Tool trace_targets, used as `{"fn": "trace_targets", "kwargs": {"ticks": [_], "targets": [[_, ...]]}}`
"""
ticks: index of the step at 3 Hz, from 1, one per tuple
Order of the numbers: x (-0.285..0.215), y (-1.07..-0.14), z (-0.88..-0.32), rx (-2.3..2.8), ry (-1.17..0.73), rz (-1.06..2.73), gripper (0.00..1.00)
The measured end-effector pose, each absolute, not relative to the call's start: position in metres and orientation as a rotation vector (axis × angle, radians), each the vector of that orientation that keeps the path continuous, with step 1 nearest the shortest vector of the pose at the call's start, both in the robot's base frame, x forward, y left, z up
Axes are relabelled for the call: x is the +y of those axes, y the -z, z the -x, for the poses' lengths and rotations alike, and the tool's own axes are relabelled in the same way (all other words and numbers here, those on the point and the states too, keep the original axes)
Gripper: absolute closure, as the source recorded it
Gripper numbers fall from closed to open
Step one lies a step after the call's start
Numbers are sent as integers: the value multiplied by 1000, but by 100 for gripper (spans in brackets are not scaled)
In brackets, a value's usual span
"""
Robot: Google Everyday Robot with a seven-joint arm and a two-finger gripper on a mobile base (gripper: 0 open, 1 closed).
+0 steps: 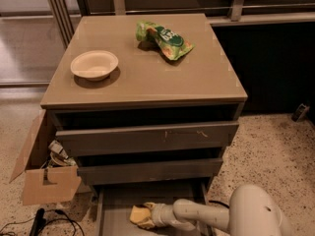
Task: Pick sponge from bottom drawer and place on counter
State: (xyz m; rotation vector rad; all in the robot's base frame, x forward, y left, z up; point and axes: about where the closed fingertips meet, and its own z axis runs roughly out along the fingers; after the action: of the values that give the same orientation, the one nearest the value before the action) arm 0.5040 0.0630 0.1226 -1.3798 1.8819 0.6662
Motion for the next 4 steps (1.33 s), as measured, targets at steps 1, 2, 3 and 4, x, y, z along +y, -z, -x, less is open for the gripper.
{"fn": "trace_targets", "kwargs": {"ticks": [1,2,3,4], "targets": [[63,-123,-504,1882,-666,1380,64],[63,-123,-504,1882,-666,1380,87],[63,-123,-504,1882,-666,1380,100],[63,-124,-504,1883,-664,1381,100]]}}
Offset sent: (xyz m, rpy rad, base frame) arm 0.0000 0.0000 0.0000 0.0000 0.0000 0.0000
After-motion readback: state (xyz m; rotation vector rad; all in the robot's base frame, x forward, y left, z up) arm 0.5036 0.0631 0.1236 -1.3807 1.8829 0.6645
